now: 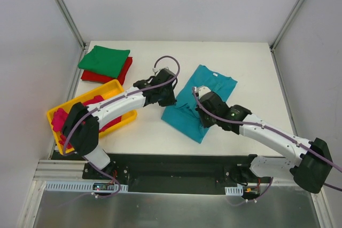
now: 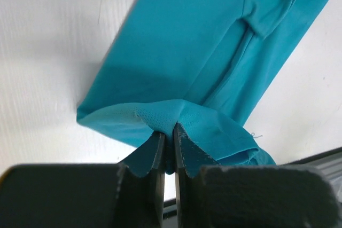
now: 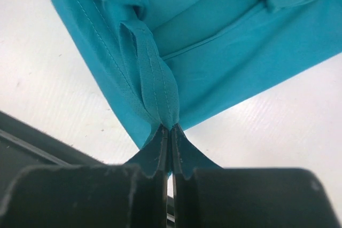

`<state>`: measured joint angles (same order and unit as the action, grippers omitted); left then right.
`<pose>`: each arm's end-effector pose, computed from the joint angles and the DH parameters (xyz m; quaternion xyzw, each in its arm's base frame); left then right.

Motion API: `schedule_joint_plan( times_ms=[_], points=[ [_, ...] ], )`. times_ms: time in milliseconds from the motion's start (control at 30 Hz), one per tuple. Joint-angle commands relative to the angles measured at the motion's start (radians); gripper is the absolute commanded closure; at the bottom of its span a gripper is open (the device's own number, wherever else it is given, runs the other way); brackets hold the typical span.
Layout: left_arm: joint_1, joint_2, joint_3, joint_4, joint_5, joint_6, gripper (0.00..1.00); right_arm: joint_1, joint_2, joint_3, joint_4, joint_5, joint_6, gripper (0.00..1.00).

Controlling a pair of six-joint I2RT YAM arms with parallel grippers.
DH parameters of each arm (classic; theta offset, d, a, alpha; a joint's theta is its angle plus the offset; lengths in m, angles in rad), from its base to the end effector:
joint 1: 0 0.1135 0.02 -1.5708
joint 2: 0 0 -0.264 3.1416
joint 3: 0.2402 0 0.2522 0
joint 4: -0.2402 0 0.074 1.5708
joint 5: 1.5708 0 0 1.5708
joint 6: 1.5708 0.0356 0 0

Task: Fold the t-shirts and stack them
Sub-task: Fold the folded rectangular tshirt in 1/3 of the way

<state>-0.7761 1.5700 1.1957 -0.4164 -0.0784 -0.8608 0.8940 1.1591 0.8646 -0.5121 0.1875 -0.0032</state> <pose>0.2494 -0.2409 0.2660 -0.0540 0.9227 -0.2526 0.2861 0.1565 0.1842 0.2631 -0.3692 0.8475 0.0815 0.3724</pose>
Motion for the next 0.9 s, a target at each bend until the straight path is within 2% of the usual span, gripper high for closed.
schedule_joint_plan(
  times_ms=[0,267,500,833,867],
  points=[
    [0.021,0.088,0.131,-0.005,0.009,0.083,0.95,-0.081,0.010,0.014,-0.002,0.000,-0.066,0.99],
    [0.054,0.260,0.277,-0.007,0.046,0.141,0.94,-0.223,0.065,-0.013,0.138,-0.026,-0.080,0.99],
    [0.074,0.350,0.343,-0.009,0.016,0.151,0.92,-0.302,0.160,-0.006,0.214,-0.083,-0.081,1.00],
    [0.097,0.467,0.415,-0.010,0.058,0.175,0.88,-0.329,0.298,0.036,0.251,0.064,-0.061,0.99],
    [0.100,0.470,0.416,-0.010,0.058,0.177,0.85,-0.333,0.309,0.043,0.250,0.073,-0.058,0.95]
  ],
)
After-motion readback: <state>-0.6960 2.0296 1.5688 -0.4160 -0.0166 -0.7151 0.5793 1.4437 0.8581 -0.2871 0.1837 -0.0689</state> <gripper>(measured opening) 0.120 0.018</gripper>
